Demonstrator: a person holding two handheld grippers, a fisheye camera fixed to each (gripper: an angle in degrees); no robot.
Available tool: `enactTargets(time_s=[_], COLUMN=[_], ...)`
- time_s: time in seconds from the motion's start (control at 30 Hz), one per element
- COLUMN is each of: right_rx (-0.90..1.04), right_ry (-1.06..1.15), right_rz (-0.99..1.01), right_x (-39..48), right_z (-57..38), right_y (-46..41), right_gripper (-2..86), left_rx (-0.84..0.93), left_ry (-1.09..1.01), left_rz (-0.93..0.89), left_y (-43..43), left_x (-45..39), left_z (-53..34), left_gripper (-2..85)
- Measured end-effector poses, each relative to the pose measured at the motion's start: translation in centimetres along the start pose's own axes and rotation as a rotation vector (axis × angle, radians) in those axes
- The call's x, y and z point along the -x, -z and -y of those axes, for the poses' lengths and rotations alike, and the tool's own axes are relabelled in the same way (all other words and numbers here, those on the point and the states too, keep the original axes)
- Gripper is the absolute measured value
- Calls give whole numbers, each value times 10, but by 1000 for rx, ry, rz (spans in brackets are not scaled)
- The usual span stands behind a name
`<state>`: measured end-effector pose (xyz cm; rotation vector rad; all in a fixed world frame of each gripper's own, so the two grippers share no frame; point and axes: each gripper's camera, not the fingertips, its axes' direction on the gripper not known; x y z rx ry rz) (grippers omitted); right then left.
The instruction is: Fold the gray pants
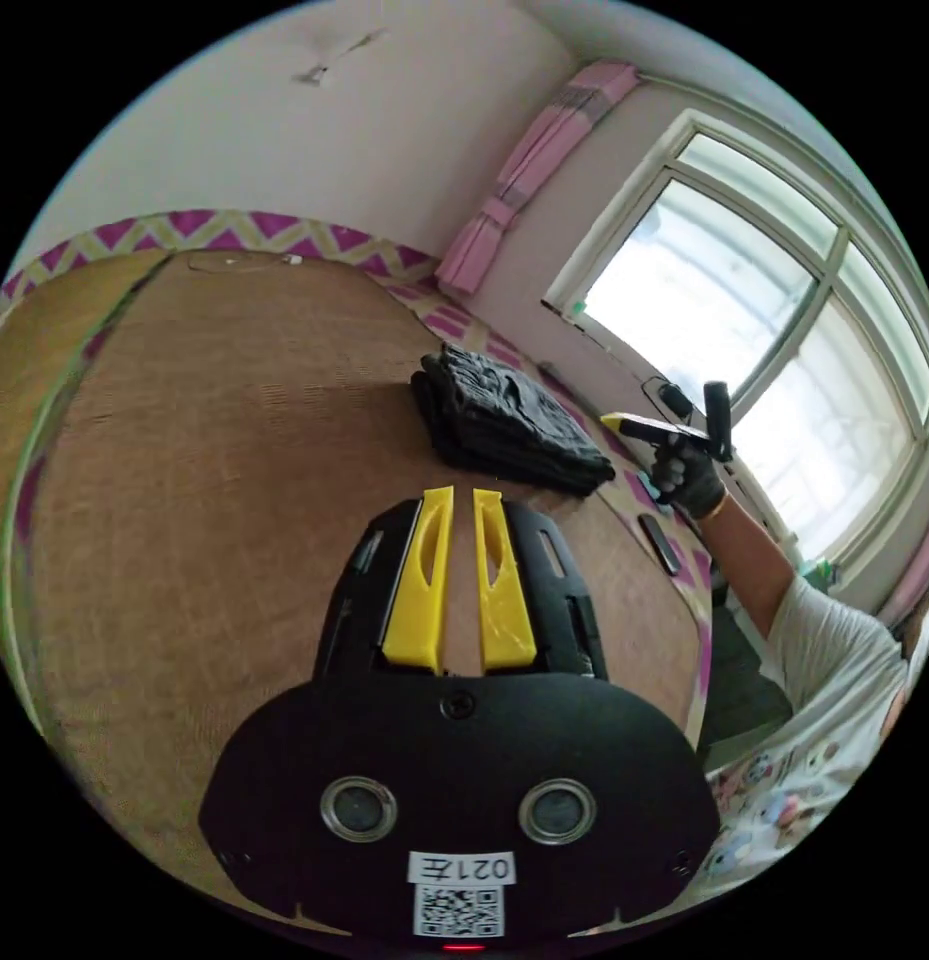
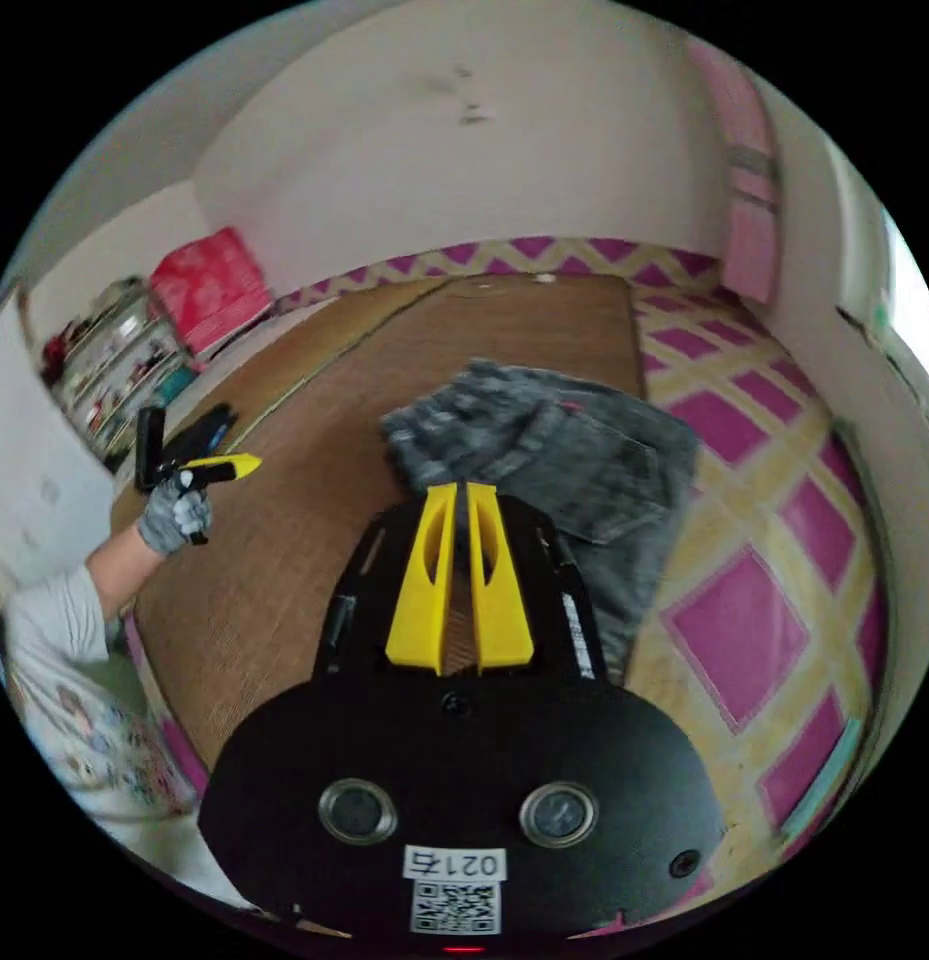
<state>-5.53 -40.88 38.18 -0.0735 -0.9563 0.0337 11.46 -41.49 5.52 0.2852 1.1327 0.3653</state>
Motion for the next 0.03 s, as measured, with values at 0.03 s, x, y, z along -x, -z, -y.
enactTargets(time_s=[0.03], right_rx=[-27], right_ry=[98], right_rz=[17], right_x=[50], right_z=[4], right_y=[-12], right_gripper=[11], left_rx=[-24], left_ry=[-6], left_rz=[16], left_y=[29], left_x=[-8], left_z=[-26], left_gripper=[25])
